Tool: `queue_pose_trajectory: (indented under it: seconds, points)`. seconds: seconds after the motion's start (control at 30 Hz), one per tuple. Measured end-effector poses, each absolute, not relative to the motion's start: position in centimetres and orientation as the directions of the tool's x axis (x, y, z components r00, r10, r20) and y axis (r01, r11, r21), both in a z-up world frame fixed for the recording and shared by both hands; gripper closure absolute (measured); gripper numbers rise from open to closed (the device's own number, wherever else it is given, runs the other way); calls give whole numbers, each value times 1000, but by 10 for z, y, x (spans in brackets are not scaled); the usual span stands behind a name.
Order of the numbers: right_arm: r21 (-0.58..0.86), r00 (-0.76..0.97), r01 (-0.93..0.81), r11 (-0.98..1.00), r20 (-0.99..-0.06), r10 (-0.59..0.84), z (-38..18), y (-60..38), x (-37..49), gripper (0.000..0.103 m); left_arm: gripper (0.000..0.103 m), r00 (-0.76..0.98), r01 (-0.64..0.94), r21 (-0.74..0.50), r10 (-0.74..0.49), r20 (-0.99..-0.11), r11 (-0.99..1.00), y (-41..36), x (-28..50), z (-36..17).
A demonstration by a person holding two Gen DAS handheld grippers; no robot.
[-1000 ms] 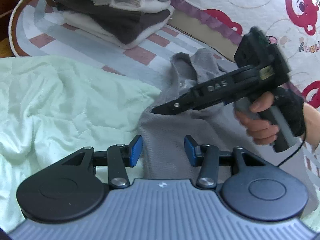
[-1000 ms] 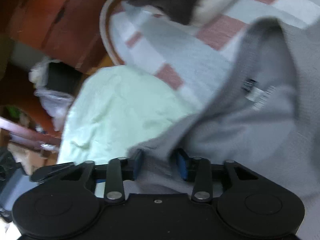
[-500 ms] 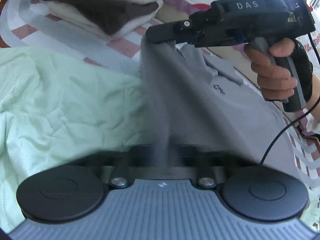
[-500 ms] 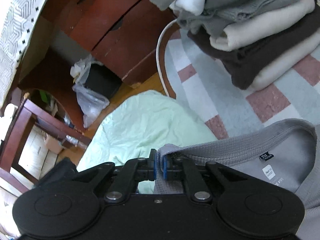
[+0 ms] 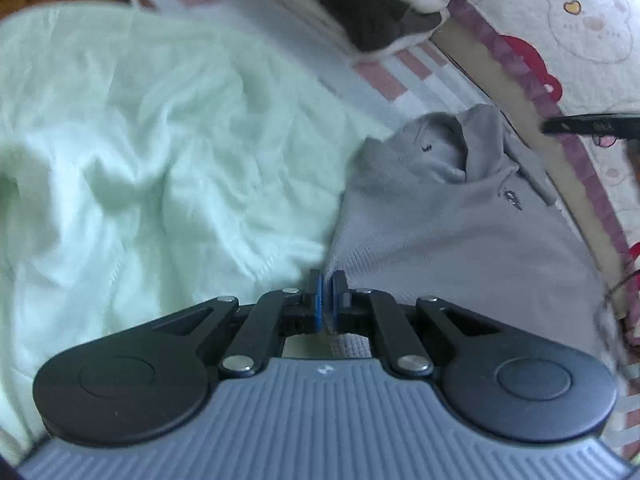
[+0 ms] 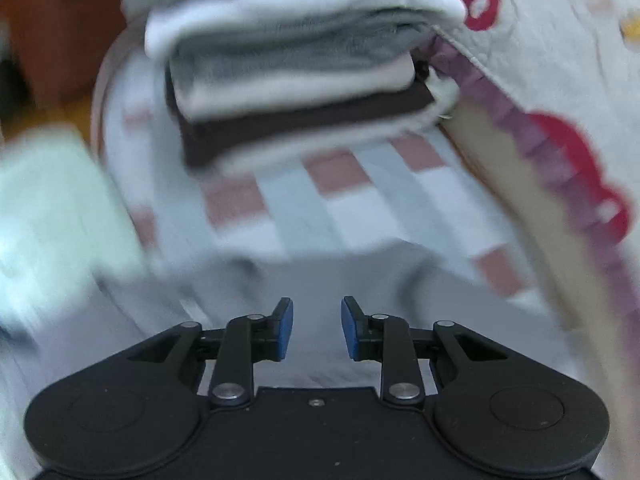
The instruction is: Fold clothes
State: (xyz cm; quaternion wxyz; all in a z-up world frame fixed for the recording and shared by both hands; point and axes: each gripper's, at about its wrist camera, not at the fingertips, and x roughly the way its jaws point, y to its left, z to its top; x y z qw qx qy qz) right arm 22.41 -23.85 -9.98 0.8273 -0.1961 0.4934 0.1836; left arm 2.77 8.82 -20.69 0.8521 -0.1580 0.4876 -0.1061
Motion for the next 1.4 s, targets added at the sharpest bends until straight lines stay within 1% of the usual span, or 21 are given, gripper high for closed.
queue_pose_trajectory:
  seconds: [0.07, 0.1, 0.13, 0.17, 0.27, 0.33, 0.4, 0.43, 0.57, 0.7, 0.8, 0.9, 0.97, 1.0, 1.03, 1.07, 1.1, 1.13, 1.17, 1.27, 1.4]
  points:
    - [-254, 442, -553, 793, -897, 21, -83, -242, 224, 71, 100, 536, 16, -211, -186, -823, 977, 91, 26, -202]
    - [-274, 438, -563, 780, -899, 0, -72, -246, 226, 64, 100, 550, 11, -172, -150, -822, 985, 95, 26, -199]
    - [-278, 429, -563, 778, -903, -12, -64, -250, 229, 57, 100, 561, 4, -198, -166, -811, 980, 101, 27, -196]
    - [-278, 423, -558, 782, -906, -20, -60, -255, 233, 55, 100, 573, 2, -254, -209, -792, 967, 106, 29, -191]
    - [-298, 412, -547, 782, -909, -58, -67, -267, 239, 55, 98, 605, 76, -342, -316, -731, 937, 95, 43, -175]
    - [-301, 409, -530, 793, -910, -72, -86, -278, 241, 55, 93, 600, 159, -365, -383, -703, 918, 73, 60, -167]
    - [-288, 407, -500, 817, -911, -72, -106, -292, 242, 55, 78, 570, 233, -397, -455, -684, 888, 46, 84, -163]
    - [-272, 401, -471, 839, -913, -71, -114, -303, 242, 55, 74, 549, 255, -417, -486, -680, 872, 31, 98, -165]
    - [-145, 431, -188, 971, -901, -51, -145, -365, 251, 54, 64, 470, 323, -430, -537, -701, 843, -30, 156, -179]
    - [140, 513, 175, 975, -858, 31, -166, -434, 244, 51, 61, 424, 381, -394, -536, -730, 837, -84, 202, -194]
    - [222, 537, 280, 934, -843, 39, -176, -463, 239, 51, 54, 437, 381, -347, -497, -750, 857, -110, 225, -204]
    - [260, 530, 318, 912, -846, 57, -189, -481, 238, 42, 54, 431, 352, -322, -458, -777, 879, -122, 242, -216]
    - [295, 499, 350, 889, -862, 90, -203, -487, 240, 41, 55, 424, 346, -327, -457, -782, 880, -126, 248, -224]
    - [315, 484, 368, 875, -868, 109, -211, -490, 241, 41, 58, 429, 353, -322, -458, -779, 879, -127, 249, -226]
    - [347, 475, 389, 854, -869, 137, -219, -492, 242, 41, 63, 441, 367, -310, -458, -772, 877, -128, 249, -226]
    - [385, 476, 405, 829, -863, 168, -225, -494, 241, 40, 90, 453, 386, -286, -450, -770, 877, -131, 249, -227]
    - [416, 485, 414, 810, -854, 190, -230, -494, 241, 46, 101, 475, 393, -259, -436, -764, 882, -131, 249, -226]
    - [430, 507, 401, 809, -839, 195, -227, -493, 241, 87, 101, 506, 388, -240, -423, -752, 890, -130, 250, -225]
    - [444, 521, 370, 816, -826, 214, -223, -491, 246, 95, 101, 536, 383, -220, -410, -738, 897, -128, 250, -223]
    - [449, 577, 322, 834, -791, 204, -204, -489, 264, 96, 101, 607, 321, -213, -373, -701, 923, -116, 256, -214]
    - [437, 655, 277, 855, -737, 164, -178, -487, 291, 97, 101, 633, 248, -279, -373, -678, 928, -101, 267, -210]
